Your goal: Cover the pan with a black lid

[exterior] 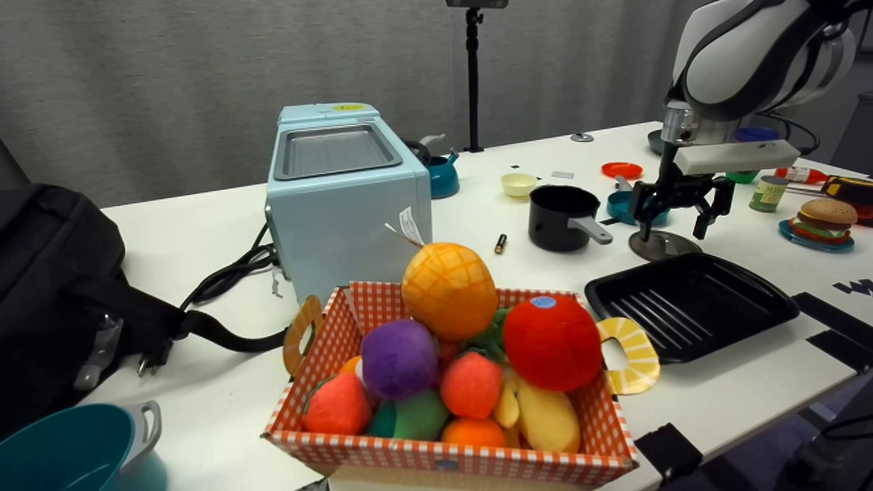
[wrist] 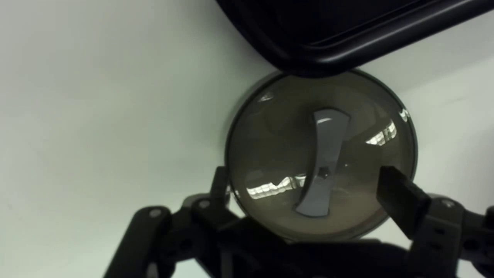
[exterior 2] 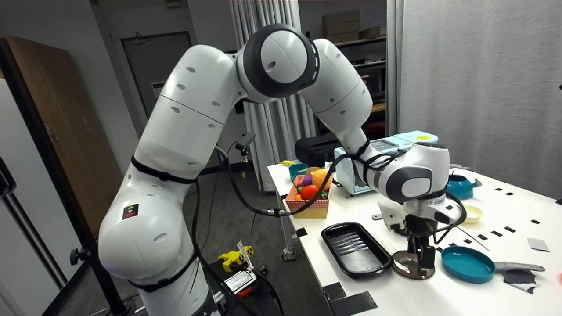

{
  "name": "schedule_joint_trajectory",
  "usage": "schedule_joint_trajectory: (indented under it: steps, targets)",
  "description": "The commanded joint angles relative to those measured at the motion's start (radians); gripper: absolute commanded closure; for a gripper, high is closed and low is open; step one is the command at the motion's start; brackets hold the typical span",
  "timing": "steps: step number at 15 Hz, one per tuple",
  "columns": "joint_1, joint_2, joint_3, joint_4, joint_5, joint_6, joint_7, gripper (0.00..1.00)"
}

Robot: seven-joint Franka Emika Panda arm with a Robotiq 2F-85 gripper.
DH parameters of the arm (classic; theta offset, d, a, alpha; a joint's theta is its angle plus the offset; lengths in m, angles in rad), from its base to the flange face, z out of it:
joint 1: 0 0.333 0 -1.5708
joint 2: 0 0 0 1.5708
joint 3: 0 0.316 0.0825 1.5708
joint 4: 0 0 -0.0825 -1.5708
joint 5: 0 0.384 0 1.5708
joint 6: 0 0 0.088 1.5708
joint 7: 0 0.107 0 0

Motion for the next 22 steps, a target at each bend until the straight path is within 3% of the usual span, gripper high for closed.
schedule_joint_trajectory:
  steps: [1,2,11,22]
  targets:
    - [0.017,0.039,-0.013,0.041,0.01,0.009,0.014,0.29]
    - [0.019,0.043,-0.014,0.046,0.009,0.008,0.016,0.31]
    - [0.026,0.055,-0.017,0.084,0.008,0.004,0.027,0.97]
    - [-0.006,-0.037,-0.018,0.111,0.02,-0.124,0.01,0.96]
